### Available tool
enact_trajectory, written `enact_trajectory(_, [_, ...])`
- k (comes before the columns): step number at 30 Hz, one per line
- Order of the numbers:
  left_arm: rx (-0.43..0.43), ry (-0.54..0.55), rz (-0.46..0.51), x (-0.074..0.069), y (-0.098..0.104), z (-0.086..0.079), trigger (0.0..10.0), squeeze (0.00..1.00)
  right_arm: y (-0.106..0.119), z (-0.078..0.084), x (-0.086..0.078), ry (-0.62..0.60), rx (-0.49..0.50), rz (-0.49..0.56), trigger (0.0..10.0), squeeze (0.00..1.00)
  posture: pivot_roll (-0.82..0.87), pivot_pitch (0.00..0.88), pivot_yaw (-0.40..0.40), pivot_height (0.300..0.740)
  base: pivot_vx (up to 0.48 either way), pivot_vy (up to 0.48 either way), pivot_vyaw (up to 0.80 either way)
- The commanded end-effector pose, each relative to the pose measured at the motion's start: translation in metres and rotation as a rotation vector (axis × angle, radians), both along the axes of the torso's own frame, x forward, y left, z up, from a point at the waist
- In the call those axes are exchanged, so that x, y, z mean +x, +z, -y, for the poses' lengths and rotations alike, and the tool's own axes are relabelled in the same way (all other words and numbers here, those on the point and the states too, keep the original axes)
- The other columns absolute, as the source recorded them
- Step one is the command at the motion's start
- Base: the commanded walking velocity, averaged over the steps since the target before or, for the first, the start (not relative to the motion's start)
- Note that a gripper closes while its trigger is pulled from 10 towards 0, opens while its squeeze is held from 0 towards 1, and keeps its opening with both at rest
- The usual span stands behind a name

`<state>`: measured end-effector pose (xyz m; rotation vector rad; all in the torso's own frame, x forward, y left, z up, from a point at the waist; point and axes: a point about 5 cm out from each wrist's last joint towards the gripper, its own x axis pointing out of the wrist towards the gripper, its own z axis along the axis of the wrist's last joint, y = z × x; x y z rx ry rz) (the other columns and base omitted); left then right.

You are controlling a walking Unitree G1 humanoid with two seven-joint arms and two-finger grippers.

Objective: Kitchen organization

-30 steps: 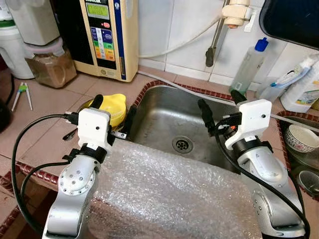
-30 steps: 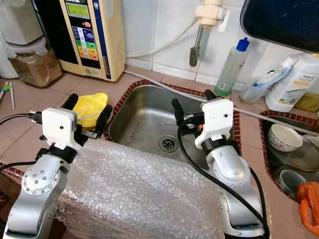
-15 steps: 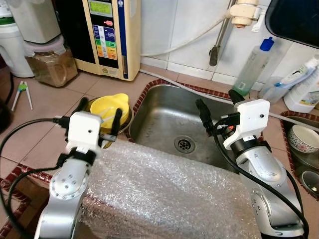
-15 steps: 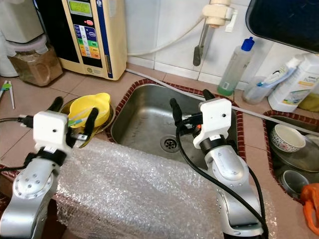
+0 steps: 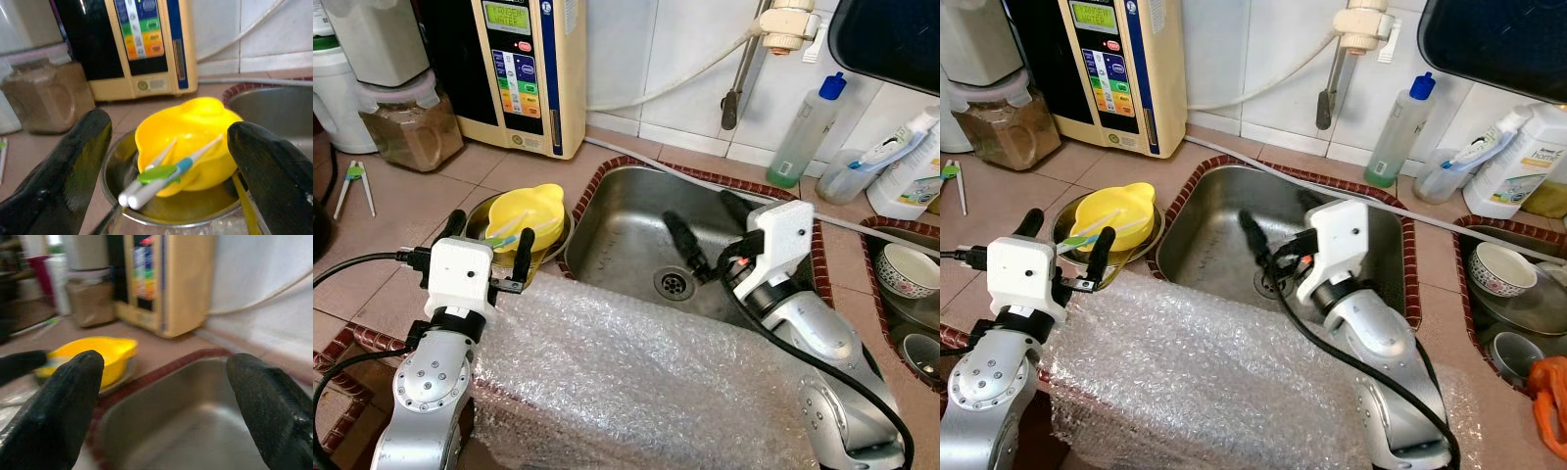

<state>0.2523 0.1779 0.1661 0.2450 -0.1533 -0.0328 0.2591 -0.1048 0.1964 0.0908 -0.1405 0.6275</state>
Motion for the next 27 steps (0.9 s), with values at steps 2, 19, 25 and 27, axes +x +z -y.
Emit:
enact_trajectory(2, [-0.029, -0.014, -0.041, 0.005, -0.007, 0.002, 10.0, 0.00, 0.001, -0.005, -0.008, 0.082, 0.005, -0.023, 10.0, 0.00, 0.07, 0.101, -0.069, 0.740, 0.000, 0.000, 0.00])
enact_trajectory(19, [-0.163, -0.023, -0.092, 0.020, -0.014, 0.008, 0.0, 0.00, -0.013, -0.010, -0.019, 0.194, -0.056, -0.100, 10.0, 0.00, 0.07, 0.082, -0.065, 0.740, 0.000, 0.000, 0.00])
enact_trajectory(25, [-0.182, -0.001, -0.107, 0.022, -0.016, 0.006, 0.0, 0.00, -0.014, -0.011, -0.021, 0.218, -0.057, -0.107, 10.0, 0.00, 0.08, 0.079, -0.066, 0.740, 0.000, 0.000, 0.00])
enact_trajectory(27, [-0.192, 0.006, -0.113, 0.023, -0.016, 0.005, 0.0, 0.00, -0.013, -0.012, -0.021, 0.223, -0.055, -0.106, 10.0, 0.00, 0.08, 0.077, -0.066, 0.740, 0.000, 0.000, 0.00])
